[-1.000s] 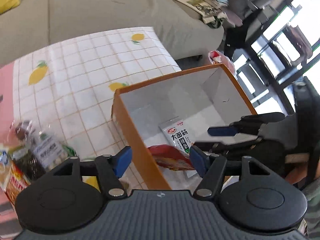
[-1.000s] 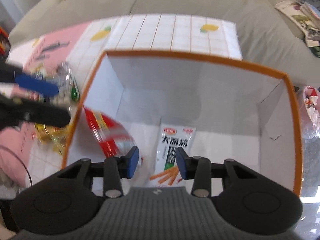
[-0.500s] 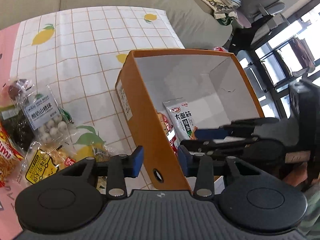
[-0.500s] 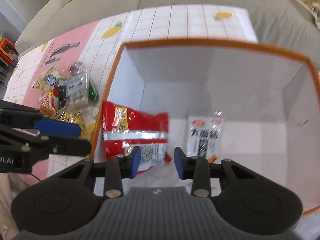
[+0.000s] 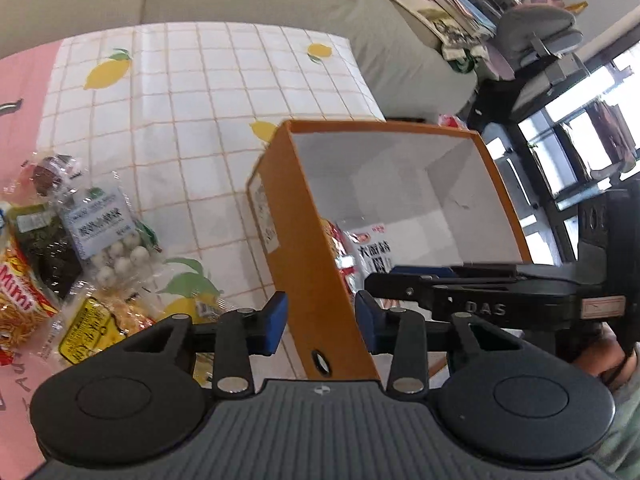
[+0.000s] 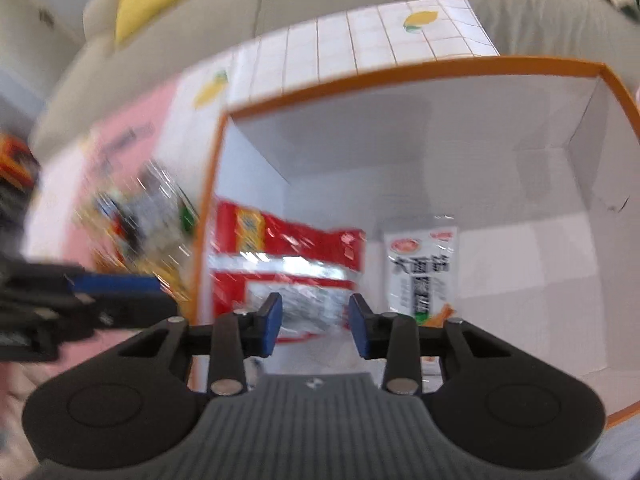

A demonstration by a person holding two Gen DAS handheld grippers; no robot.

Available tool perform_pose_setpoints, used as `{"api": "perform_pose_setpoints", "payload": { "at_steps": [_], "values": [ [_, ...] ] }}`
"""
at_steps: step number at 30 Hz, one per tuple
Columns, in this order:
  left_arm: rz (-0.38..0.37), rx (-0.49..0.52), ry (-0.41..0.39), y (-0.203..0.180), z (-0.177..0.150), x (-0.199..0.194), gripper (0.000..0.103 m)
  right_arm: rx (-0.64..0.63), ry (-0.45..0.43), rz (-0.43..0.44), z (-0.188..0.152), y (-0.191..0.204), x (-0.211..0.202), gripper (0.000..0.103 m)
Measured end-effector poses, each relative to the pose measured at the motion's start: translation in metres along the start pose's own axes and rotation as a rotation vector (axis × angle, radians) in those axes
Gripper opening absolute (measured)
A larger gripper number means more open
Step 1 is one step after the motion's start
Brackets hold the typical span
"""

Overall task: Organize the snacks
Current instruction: 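Withdraw both open tools from the box back toward the snack pile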

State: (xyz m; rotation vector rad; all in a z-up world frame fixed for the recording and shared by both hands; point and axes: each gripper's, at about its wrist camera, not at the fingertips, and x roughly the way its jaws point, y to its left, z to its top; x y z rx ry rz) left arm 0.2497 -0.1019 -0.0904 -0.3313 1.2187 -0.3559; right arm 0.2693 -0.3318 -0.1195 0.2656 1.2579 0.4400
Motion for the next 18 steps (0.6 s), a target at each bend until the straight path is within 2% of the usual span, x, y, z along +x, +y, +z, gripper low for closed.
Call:
{"api": "perform_pose_setpoints", "payload": {
  "at_steps": [2,8,11,15,18],
  "values": [
    [0.012,-0.004,-0.011,0.001,0.0,-0.003,0.045,0.001,0.016,0.001,0.001,0.005,0.007,0.037],
    [0.047,0.03,-0.027,0.003,-0.006,-0.014,0.045,-0.03,0.042,-0.113,-0.004,0.019,0.036,0.04],
    [0.057,0.043,-0.03,0.006,-0.009,-0.02,0.045,-0.012,0.051,-0.125,-0.006,0.018,0.04,0.04],
    [0.073,0.067,-0.04,0.01,-0.016,-0.029,0.045,-0.005,0.018,-0.15,-0.009,0.021,0.027,0.04],
    [0.086,0.101,-0.057,0.009,-0.023,-0.041,0.045,-0.01,-0.045,-0.201,-0.017,0.032,0.007,0.041]
  ]
}}
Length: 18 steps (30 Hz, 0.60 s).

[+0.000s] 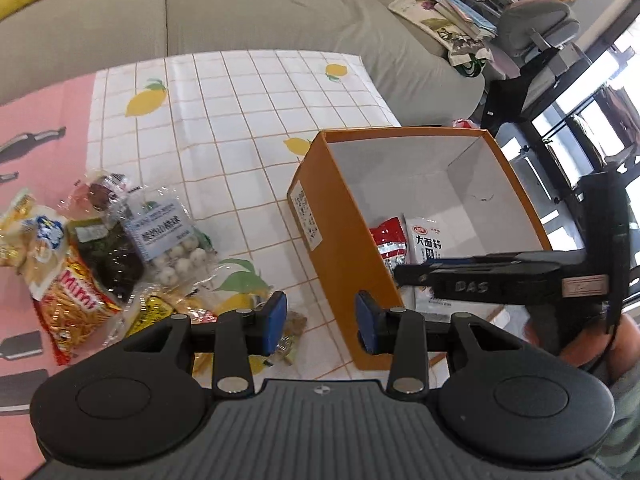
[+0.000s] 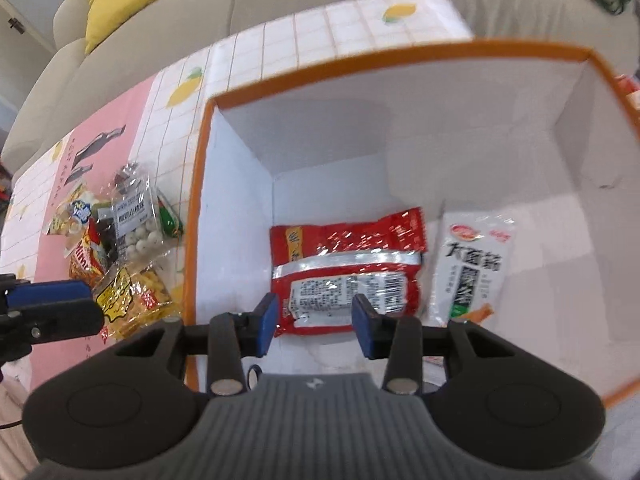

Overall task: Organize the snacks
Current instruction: 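Withdraw both open tools from the box back toward the snack pile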

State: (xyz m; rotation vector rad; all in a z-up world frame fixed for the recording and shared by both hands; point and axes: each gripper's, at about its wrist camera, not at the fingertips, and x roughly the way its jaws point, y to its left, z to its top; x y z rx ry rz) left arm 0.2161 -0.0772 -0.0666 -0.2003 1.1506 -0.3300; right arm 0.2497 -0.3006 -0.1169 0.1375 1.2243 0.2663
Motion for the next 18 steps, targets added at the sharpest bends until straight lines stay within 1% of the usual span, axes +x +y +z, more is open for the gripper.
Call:
{"api": "perform_pose_setpoints", "payload": {
  "at_steps": [1,4,7,10,12,16,18],
  "values": [
    [0.004,0.011,-0.006,0.0,-0.002,-0.005,0.045,-0.001,-0.02,-0.008,-0.003,0.0,-0.008,0.041],
    [0.026,0.051,-0.043,-0.001,-0.009,-0.022,0.045,-0.001,-0.101,-0.031,-0.014,0.017,-0.033,0.044],
    [0.05,0.076,-0.084,0.001,-0.018,-0.043,0.045,-0.003,-0.182,-0.013,-0.029,0.037,-0.06,0.046],
    [0.079,0.091,-0.123,0.007,-0.03,-0.062,0.046,-0.001,-0.257,0.016,-0.046,0.062,-0.078,0.048],
    [0.1,0.095,-0.143,0.014,-0.041,-0.073,0.046,-0.001,-0.301,0.024,-0.057,0.079,-0.085,0.053],
    [0.145,0.084,-0.166,0.033,-0.061,-0.088,0.046,0.014,-0.341,0.062,-0.08,0.112,-0.089,0.055],
    [0.151,0.063,-0.171,0.046,-0.071,-0.093,0.046,0.017,-0.346,0.073,-0.09,0.125,-0.085,0.059]
  ]
}}
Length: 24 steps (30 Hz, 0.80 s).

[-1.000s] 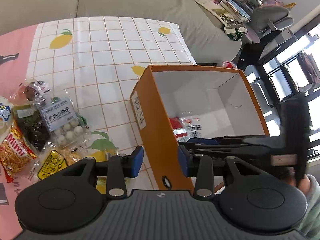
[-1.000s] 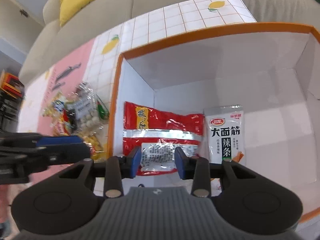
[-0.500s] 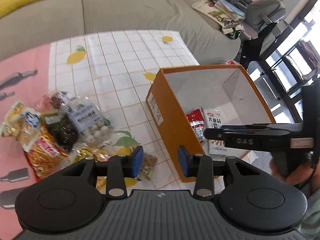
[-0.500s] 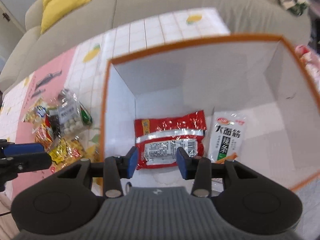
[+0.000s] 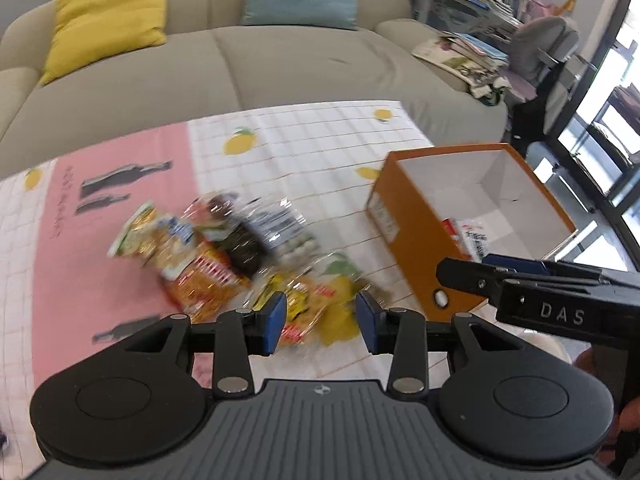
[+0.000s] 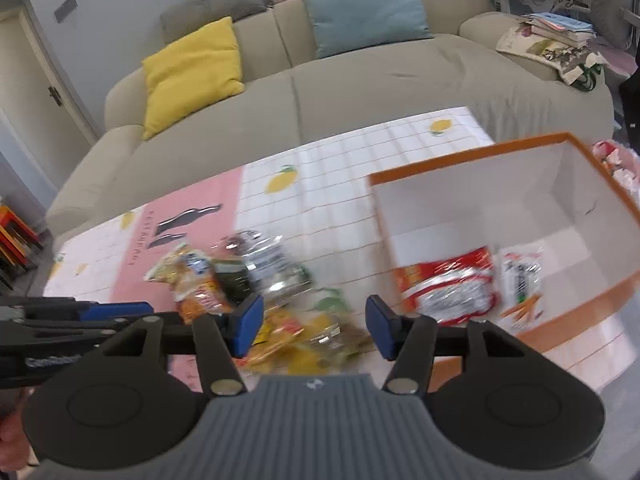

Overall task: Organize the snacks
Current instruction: 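Withdraw both open tools from the box back toward the snack pile, then grasp the yellow waffle pack with the left tool while the right grasps the brown-snack bag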

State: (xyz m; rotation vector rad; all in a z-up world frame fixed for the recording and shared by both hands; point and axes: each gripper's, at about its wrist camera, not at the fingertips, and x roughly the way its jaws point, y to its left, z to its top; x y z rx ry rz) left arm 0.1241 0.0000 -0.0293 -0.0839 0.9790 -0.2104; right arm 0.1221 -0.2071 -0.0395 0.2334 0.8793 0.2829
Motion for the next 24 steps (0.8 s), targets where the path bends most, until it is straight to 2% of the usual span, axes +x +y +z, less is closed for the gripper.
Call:
{"api": "perform_pose_setpoints", "payload": {
  "at_steps": [6,11,14,19,24],
  "values": [
    [0.015,-0.076,0.026,0.04,-0.031,-0.003,0.046,0.024,0.035,0.008,-0.032,0.029,0.016,0.059],
    [0.02,-0.089,0.018,0.061,-0.053,-0.005,0.048,0.005,0.024,-0.035,-0.051,0.045,0.029,0.059],
    [0.04,-0.077,-0.006,0.067,-0.063,-0.004,0.051,-0.018,-0.005,-0.063,-0.063,0.054,0.035,0.059],
    [0.083,-0.077,-0.041,0.075,-0.073,0.004,0.054,-0.127,0.005,-0.115,-0.074,0.066,0.051,0.061],
    [0.077,-0.113,-0.009,0.082,-0.078,0.021,0.062,-0.175,0.033,-0.17,-0.078,0.063,0.065,0.066]
  ]
}}
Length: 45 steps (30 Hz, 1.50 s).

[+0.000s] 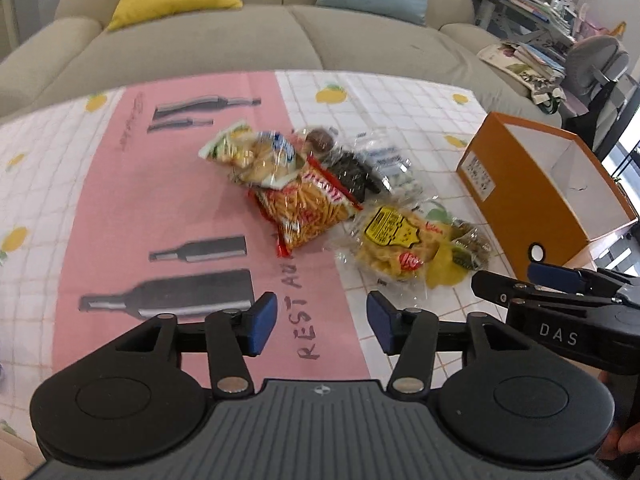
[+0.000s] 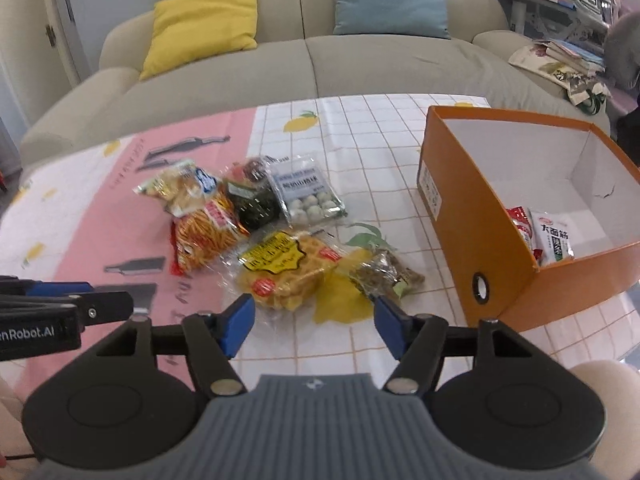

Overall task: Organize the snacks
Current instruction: 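Grasp the yellow waffle pack with the left tool while the right grasps the brown-snack bag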

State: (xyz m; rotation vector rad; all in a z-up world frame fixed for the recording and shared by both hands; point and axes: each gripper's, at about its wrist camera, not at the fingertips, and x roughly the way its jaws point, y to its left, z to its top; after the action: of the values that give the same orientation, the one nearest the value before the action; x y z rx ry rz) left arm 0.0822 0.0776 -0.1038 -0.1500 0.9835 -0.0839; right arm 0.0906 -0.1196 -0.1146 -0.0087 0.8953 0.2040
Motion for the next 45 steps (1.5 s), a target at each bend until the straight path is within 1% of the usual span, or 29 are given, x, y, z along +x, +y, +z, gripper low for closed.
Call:
{"api": "perform_pose_setpoints", "payload": {
  "at_steps": [2,3,4,8,12,16,21,27,30,32,34,35,36,38,43,45],
  "values": [
    [-0.025,-0.027,0.018,0.003,0.0,0.007,0.063,0.002,0.022,-0.001,-0.001,-0.004,0.007,0.069],
    [-0.032,-0.034,0.024,0.003,0.0,0.011,0.067,0.009,0.031,-0.004,-0.001,-0.007,0.011,0.069],
    [-0.042,-0.03,0.026,0.001,0.001,0.014,0.068,0.011,0.034,-0.011,-0.001,-0.008,0.013,0.069],
    [-0.096,0.055,0.003,-0.012,0.007,0.022,0.079,-0.006,0.033,-0.065,0.002,-0.016,0.026,0.069],
    [-0.128,0.098,-0.009,-0.021,0.015,0.034,0.084,0.018,0.032,-0.1,0.005,-0.025,0.037,0.069],
    [-0.154,0.153,-0.02,-0.028,0.024,0.049,0.086,0.06,0.018,-0.103,0.005,-0.031,0.044,0.069],
    [-0.162,0.306,-0.016,-0.039,0.029,0.066,0.087,0.103,0.006,-0.087,0.007,-0.039,0.054,0.068],
    [-0.209,0.378,0.0,-0.042,0.036,0.083,0.088,0.166,0.01,-0.068,0.008,-0.05,0.066,0.068],
    [-0.206,0.443,-0.001,-0.049,0.036,0.091,0.088,0.169,0.016,-0.072,0.008,-0.05,0.072,0.068],
    [-0.2,0.47,0.001,-0.052,0.035,0.097,0.09,0.182,0.013,-0.058,0.008,-0.052,0.075,0.068],
    [-0.197,0.475,0.004,-0.052,0.035,0.102,0.092,0.193,0.018,-0.054,0.009,-0.052,0.079,0.068],
    [-0.195,0.472,0.007,-0.052,0.035,0.104,0.096,0.195,0.022,-0.057,0.008,-0.052,0.081,0.069],
    [-0.194,0.465,0.013,-0.051,0.035,0.106,0.096,0.201,0.03,-0.058,0.008,-0.053,0.083,0.069],
    [-0.2,0.434,0.04,-0.048,0.034,0.113,0.097,0.216,0.042,-0.051,0.007,-0.054,0.087,0.069],
    [-0.212,0.378,0.059,-0.045,0.032,0.121,0.098,0.236,0.035,-0.04,0.006,-0.054,0.092,0.069],
    [-0.213,0.363,0.068,-0.046,0.031,0.123,0.098,0.232,0.033,-0.041,0.006,-0.054,0.094,0.067]
  ]
}}
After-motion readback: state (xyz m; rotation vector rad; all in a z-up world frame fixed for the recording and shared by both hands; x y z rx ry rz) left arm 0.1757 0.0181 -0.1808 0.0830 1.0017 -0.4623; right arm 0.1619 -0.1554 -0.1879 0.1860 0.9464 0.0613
